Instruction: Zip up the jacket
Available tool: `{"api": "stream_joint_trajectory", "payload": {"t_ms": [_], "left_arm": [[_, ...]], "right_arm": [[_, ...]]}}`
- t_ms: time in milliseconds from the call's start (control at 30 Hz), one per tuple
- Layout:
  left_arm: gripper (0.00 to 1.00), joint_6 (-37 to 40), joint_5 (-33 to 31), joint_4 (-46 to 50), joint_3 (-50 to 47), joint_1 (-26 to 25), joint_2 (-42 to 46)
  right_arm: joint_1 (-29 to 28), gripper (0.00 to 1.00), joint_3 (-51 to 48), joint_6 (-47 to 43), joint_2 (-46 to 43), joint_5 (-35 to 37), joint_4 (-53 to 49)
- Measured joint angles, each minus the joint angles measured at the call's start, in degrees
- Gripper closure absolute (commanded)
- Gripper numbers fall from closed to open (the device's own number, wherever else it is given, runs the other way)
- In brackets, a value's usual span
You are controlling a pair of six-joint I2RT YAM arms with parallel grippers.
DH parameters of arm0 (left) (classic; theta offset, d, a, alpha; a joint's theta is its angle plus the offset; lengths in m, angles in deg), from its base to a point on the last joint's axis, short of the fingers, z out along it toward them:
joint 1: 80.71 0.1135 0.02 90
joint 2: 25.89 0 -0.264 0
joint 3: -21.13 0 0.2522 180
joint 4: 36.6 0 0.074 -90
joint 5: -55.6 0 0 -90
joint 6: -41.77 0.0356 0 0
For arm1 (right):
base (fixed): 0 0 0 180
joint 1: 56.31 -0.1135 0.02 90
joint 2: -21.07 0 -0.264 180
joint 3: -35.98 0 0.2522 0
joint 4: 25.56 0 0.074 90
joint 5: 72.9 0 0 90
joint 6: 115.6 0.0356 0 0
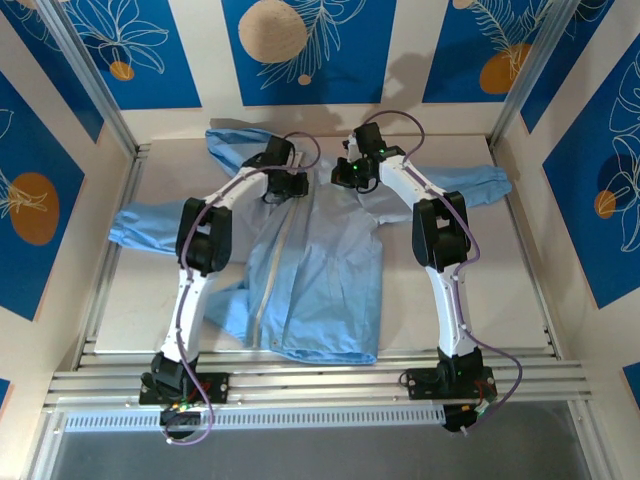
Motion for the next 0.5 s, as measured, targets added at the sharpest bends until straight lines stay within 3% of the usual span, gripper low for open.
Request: {"api": "stream_joint_trajectory", "payload": {"t_ms": [300, 500], "left_arm": [[1.0, 1.7, 8.72, -20.61, -18.51, 1.79, 9.6], [1.0, 1.77, 13.33, -30.77, -24.02, 2.93, 12.39]], "right_arm": [[2.19, 0.85, -0.46, 3.93, -0.26, -10.71, 4.72], [2.73, 0.82, -1.22, 7.34, -1.55, -17.25, 9.94]]}}
